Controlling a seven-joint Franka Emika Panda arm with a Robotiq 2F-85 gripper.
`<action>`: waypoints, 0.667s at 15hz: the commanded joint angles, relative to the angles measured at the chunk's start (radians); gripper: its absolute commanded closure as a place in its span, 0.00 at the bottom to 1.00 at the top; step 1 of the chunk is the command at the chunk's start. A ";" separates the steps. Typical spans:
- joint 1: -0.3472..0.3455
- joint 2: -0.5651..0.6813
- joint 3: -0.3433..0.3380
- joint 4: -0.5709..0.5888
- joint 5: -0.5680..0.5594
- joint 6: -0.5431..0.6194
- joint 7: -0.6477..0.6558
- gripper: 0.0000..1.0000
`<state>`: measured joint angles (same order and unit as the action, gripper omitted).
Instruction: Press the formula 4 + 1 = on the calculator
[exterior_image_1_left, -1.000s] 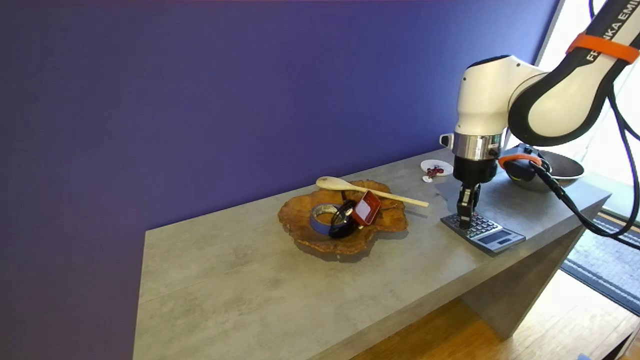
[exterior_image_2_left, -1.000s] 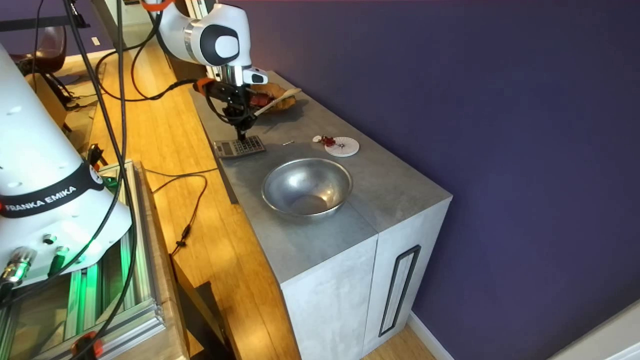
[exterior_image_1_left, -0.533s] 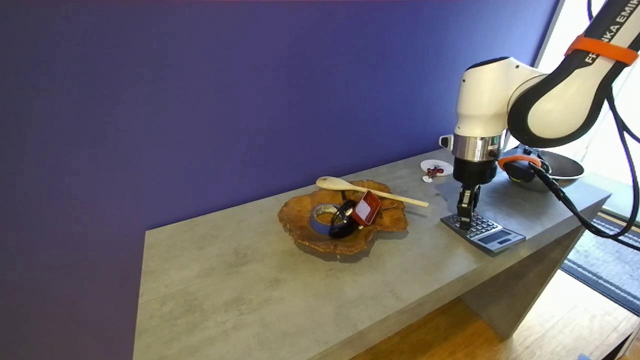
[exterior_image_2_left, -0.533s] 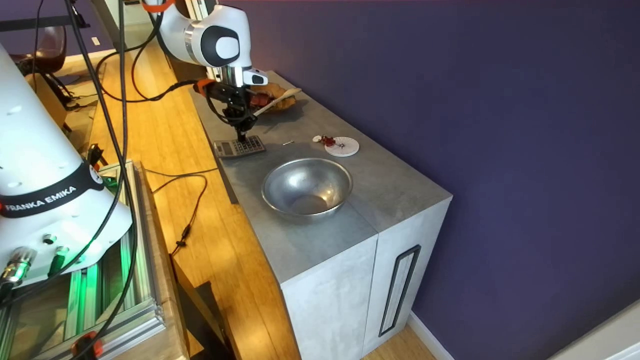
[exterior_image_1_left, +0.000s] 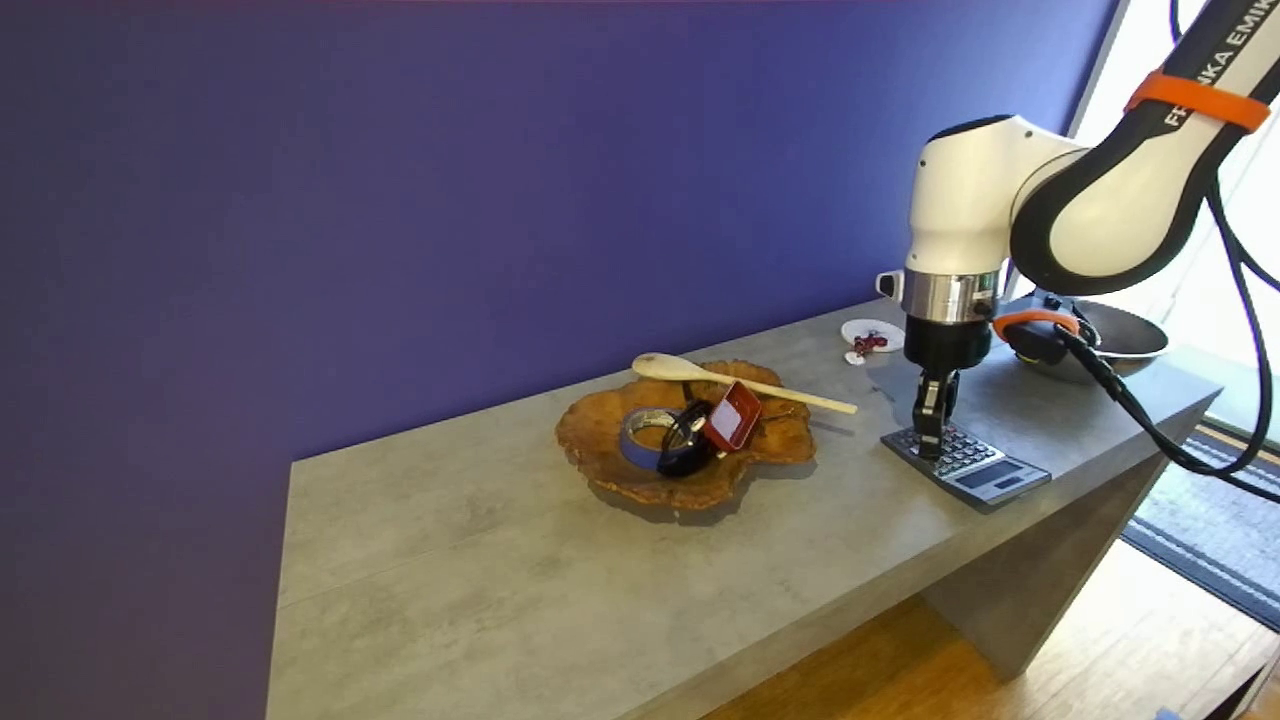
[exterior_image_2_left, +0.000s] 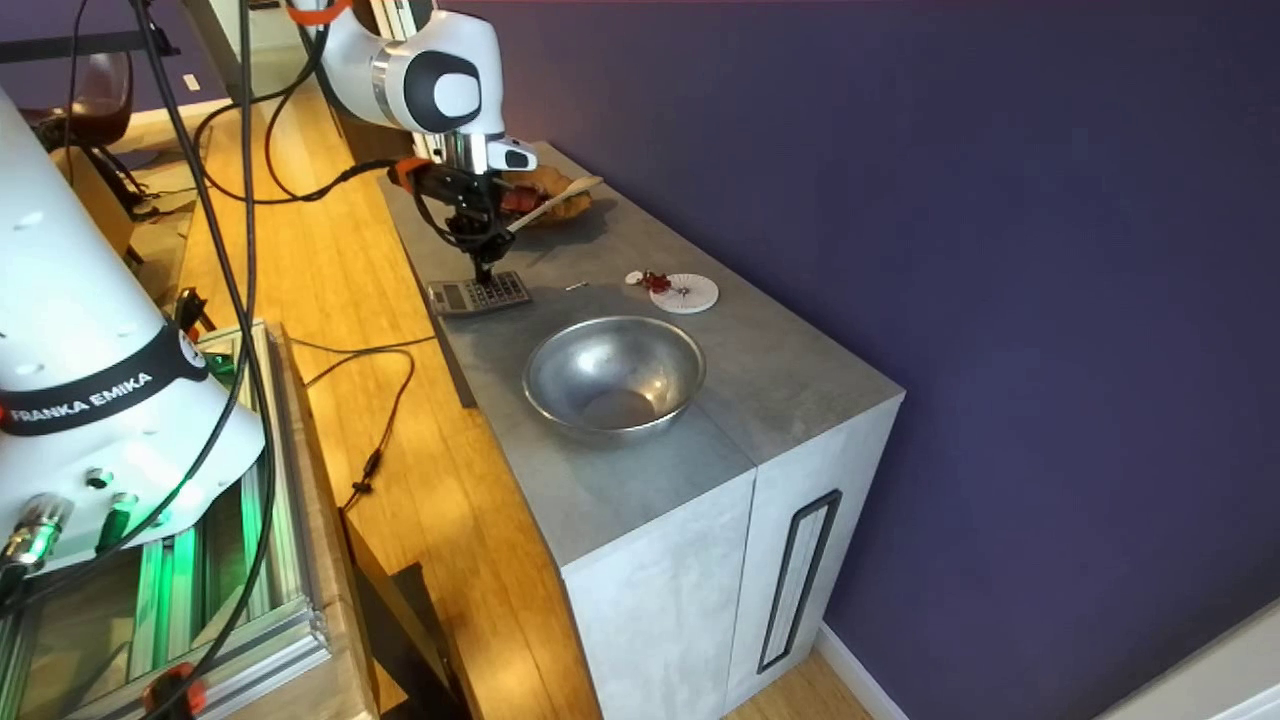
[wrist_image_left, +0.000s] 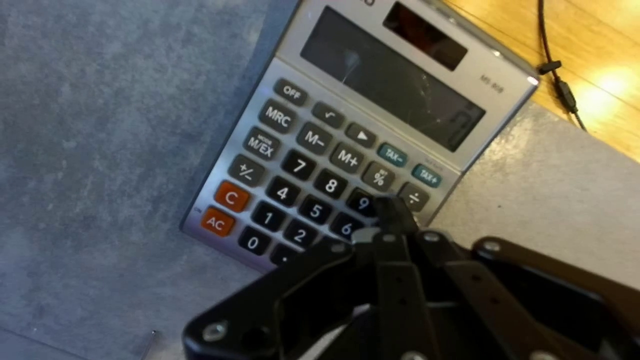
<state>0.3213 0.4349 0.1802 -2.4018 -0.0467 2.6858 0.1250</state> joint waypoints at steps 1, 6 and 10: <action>0.050 0.074 -0.048 0.039 -0.057 0.015 0.064 1.00; 0.083 0.084 -0.071 0.034 -0.083 0.029 0.120 1.00; 0.072 0.070 -0.062 0.023 -0.066 0.034 0.114 1.00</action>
<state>0.3860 0.4337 0.1329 -2.3978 -0.0880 2.6814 0.2112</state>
